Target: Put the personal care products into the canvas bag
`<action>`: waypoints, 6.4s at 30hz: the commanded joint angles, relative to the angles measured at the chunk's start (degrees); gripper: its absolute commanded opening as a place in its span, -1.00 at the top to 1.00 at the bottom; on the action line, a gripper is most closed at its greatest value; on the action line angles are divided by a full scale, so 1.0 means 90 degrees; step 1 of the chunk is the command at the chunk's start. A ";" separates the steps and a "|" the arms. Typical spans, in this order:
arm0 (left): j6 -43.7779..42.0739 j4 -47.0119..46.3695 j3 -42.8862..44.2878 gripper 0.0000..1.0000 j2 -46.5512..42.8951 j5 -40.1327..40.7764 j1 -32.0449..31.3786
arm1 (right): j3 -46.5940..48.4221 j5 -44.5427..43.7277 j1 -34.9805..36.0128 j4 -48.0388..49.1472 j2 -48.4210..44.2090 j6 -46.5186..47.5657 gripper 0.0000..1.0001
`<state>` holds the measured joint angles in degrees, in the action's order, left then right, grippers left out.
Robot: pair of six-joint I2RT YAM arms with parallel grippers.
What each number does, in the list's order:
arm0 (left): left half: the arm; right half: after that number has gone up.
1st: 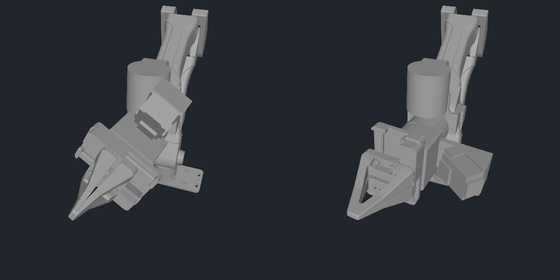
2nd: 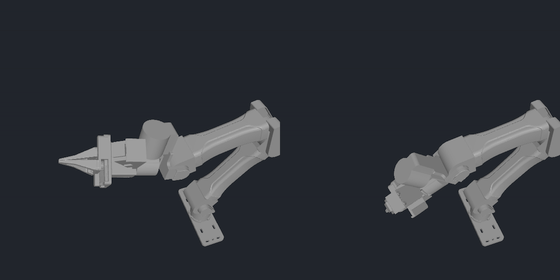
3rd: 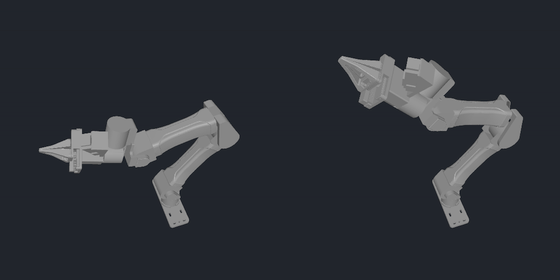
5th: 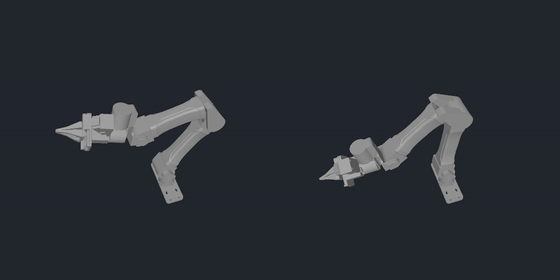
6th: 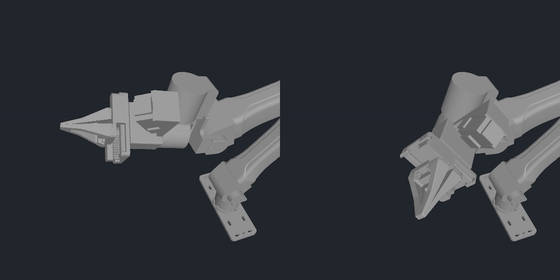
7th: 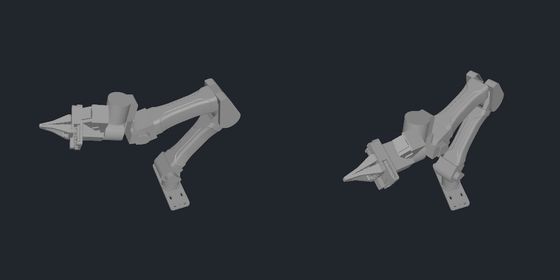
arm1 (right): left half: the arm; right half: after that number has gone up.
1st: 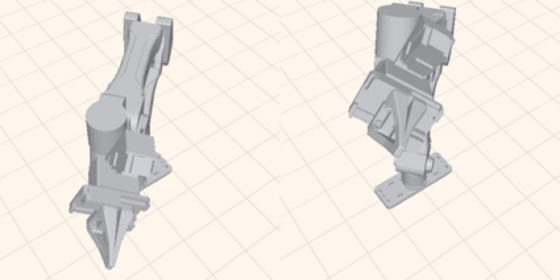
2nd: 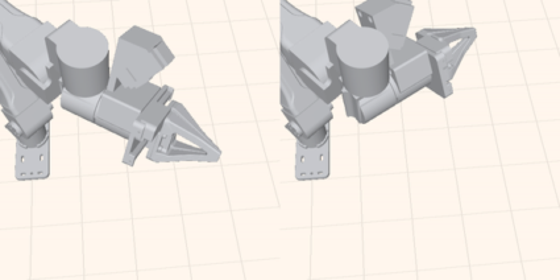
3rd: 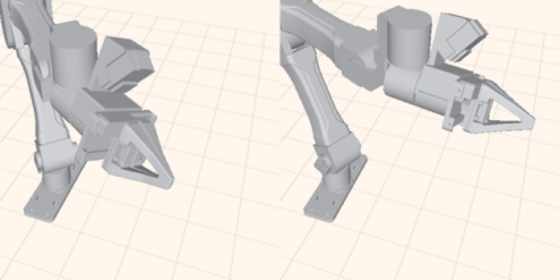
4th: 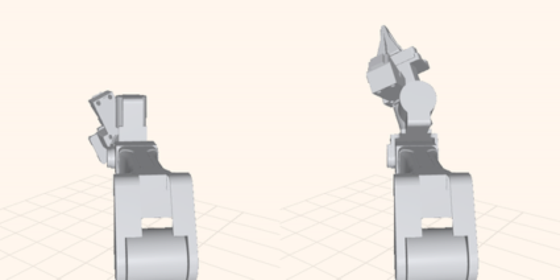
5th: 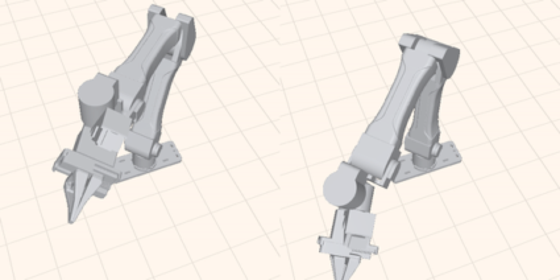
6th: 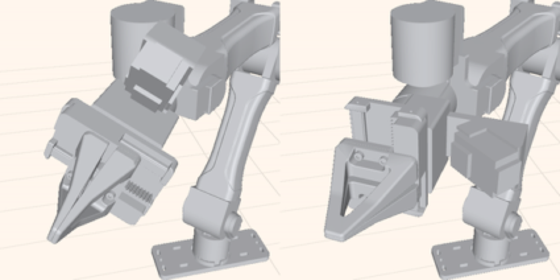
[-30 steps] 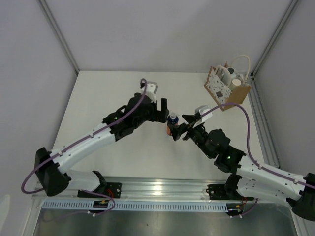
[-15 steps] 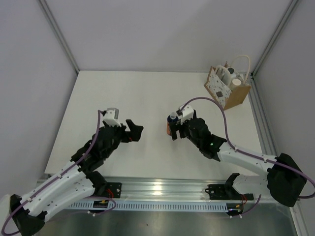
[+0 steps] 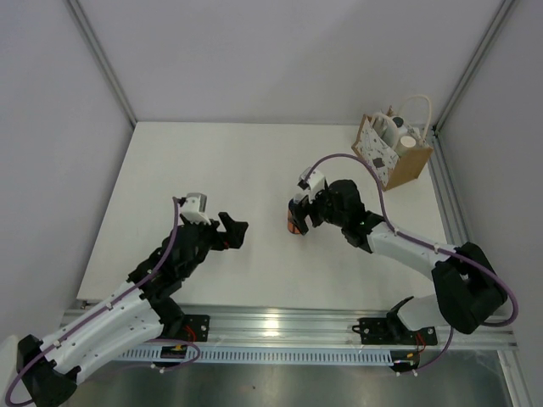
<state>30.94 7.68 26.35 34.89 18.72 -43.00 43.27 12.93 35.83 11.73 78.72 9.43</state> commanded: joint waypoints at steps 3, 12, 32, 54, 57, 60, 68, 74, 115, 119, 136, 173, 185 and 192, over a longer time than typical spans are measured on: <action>-0.0137 -0.0317 0.0197 -0.99 0.0058 -0.0176 -0.0007 | 0.0709 0.0771 0.0013 -0.0013 0.0462 0.0671 -0.86; -0.0137 -0.0414 0.0168 -0.98 0.0127 -0.0390 -0.0007 | 0.0866 0.0702 0.0042 -0.0296 0.0814 0.0622 -0.50; 0.0039 -0.0512 0.0061 -0.99 0.0097 -0.0508 0.0003 | 0.1189 -0.1999 0.0179 -0.0074 -0.0150 0.0426 1.00; 0.0419 -0.0668 -0.0017 -0.98 0.0097 -0.1472 -0.0007 | 0.4598 -0.3564 -0.3532 -0.1570 -0.0827 0.0983 1.00; 0.0478 -0.0805 -0.0076 -0.99 0.0117 -0.1816 -0.0007 | 0.4538 -0.3615 -0.3688 -0.0984 -0.0612 0.0993 1.00; 0.0566 -0.0815 -0.0057 -0.98 0.0156 -0.1972 -0.0007 | 0.4626 -0.3420 -0.3912 -0.0805 -0.0242 0.0906 1.00; 0.0800 -0.1127 -0.0164 -0.98 0.0010 -0.2705 -0.0007 | 0.4256 -0.3351 -0.4216 -0.0015 0.0529 0.0622 1.00; 0.0947 -0.1351 -0.0330 -0.99 -0.0069 -0.2773 -0.0007 | 0.4109 -0.3078 -0.4216 0.0435 0.1038 0.0408 1.00; 0.0986 -0.1195 -0.0291 -0.99 -0.0137 -0.2734 -0.0007 | 0.3815 -0.2218 -0.4147 0.0017 0.1995 -0.0540 1.00; 0.0986 -0.1195 -0.0271 -0.98 -0.0137 -0.2754 -0.0007 | 0.4011 -0.2325 -0.4157 -0.0190 0.2210 -0.0501 0.94; 0.0976 -0.1196 -0.0281 -0.99 -0.0137 -0.2744 -0.0007 | 0.4010 -0.2021 -0.4441 -0.0374 0.2347 -0.0901 1.00; 0.0996 -0.1225 -0.0291 -0.98 -0.0166 -0.2822 -0.0007 | 0.3952 -0.2677 -0.4226 -0.0511 0.2495 -0.0794 -0.25; 0.0967 -0.1205 -0.0291 -0.99 -0.0244 -0.2774 -0.0007 | 0.4450 -0.2628 -0.4158 -0.1370 0.1900 -0.1222 -0.43; 0.0742 -0.1166 -0.0184 -0.99 -0.0039 -0.2725 -0.0007 | 0.4510 -0.2501 -0.3670 -0.1937 0.0884 -0.2336 -0.43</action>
<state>38.92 -2.04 23.75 33.82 -6.20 -43.00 81.45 -9.96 -0.54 -4.05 92.99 -5.10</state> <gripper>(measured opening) 0.993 0.711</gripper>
